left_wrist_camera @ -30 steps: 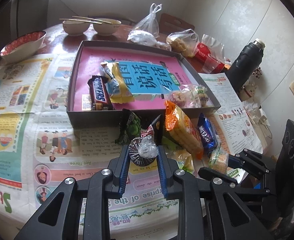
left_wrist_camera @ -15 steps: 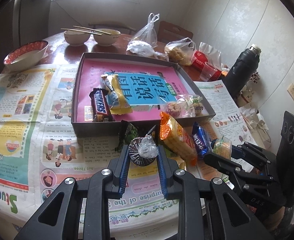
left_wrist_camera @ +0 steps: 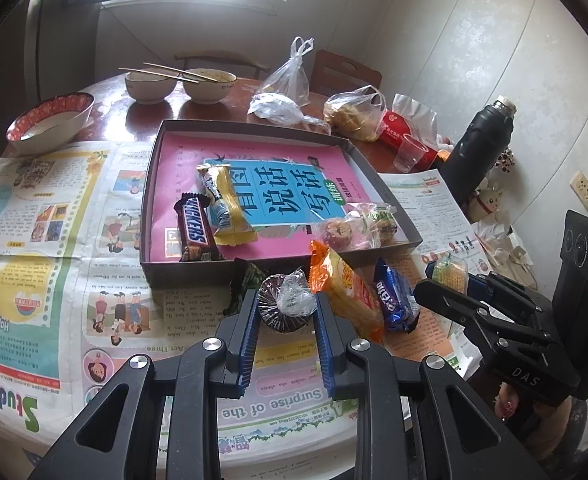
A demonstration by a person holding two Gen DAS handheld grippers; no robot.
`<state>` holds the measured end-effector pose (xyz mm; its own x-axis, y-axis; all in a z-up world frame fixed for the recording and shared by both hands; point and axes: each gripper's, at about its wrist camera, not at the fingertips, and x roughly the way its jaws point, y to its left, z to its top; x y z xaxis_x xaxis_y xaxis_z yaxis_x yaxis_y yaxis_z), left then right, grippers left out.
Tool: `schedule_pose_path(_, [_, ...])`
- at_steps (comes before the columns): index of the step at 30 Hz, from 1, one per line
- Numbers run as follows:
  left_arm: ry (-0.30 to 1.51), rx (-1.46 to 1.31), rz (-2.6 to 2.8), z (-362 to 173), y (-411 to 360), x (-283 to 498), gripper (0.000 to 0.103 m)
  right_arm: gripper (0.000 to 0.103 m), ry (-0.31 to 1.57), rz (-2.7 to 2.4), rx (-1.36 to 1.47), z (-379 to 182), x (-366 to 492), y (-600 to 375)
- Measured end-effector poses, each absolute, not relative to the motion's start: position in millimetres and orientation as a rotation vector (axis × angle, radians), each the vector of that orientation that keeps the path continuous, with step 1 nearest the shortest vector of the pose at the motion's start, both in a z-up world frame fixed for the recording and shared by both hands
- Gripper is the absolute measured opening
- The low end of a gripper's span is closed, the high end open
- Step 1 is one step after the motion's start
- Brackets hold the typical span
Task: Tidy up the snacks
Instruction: 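Lift and carry the chocolate over the box with left tool while right tool carries cake pack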
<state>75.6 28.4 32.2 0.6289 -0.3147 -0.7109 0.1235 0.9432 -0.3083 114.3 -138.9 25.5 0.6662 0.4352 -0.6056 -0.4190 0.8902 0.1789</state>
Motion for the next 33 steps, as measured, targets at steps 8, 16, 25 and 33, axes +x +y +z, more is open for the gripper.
schedule_pose_path(8, [0.849,-0.235,-0.245,36.2,28.4,78.9,0.027,0.034,0.679,0.484,0.025,29.9,118.5,-139.6])
schedule_pose_path(16, [0.833,-0.225,-0.248,42.5,22.9,82.8,0.027,0.034,0.667,0.486,0.030,33.6,122.1,-138.8])
schedule_pose_path(25, [0.825,-0.223,-0.253,45.9,19.7,89.2,0.027,0.034,0.652,0.479,0.032,39.3,128.1,-140.5])
schedule_pose_path(33, [0.814,-0.222,-0.254,49.7,19.3,98.4,0.027,0.034,0.631,0.466,0.044,48.2,136.5,-146.4])
